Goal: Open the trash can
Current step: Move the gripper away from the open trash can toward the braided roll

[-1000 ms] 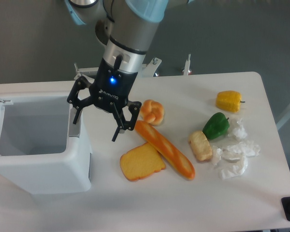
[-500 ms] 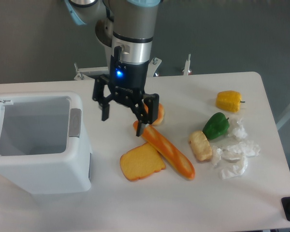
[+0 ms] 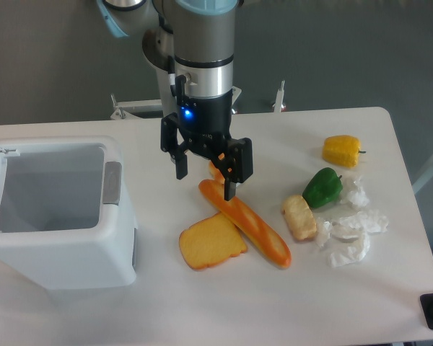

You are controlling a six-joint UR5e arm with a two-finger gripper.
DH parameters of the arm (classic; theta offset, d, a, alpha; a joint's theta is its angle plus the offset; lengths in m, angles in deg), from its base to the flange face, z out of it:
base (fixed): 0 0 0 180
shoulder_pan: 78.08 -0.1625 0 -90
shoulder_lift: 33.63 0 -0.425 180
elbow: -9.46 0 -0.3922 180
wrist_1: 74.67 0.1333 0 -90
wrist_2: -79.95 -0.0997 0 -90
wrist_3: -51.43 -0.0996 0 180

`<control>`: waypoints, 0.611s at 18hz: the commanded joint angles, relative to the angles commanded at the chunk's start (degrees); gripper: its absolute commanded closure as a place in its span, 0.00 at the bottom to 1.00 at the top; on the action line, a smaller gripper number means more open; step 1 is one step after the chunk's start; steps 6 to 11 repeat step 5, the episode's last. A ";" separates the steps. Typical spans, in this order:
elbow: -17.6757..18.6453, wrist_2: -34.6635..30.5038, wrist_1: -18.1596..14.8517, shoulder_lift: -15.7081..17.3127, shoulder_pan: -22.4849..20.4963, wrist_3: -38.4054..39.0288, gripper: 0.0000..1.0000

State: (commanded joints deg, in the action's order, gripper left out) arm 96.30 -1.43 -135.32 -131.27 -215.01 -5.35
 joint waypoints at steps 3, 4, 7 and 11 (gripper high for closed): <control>0.00 0.00 0.00 -0.17 0.00 0.00 0.00; 0.00 -0.09 0.09 -0.18 0.00 0.00 0.00; 0.00 -0.17 0.09 -0.18 0.00 0.00 0.00; 0.00 -0.17 0.09 -0.18 0.00 0.00 0.00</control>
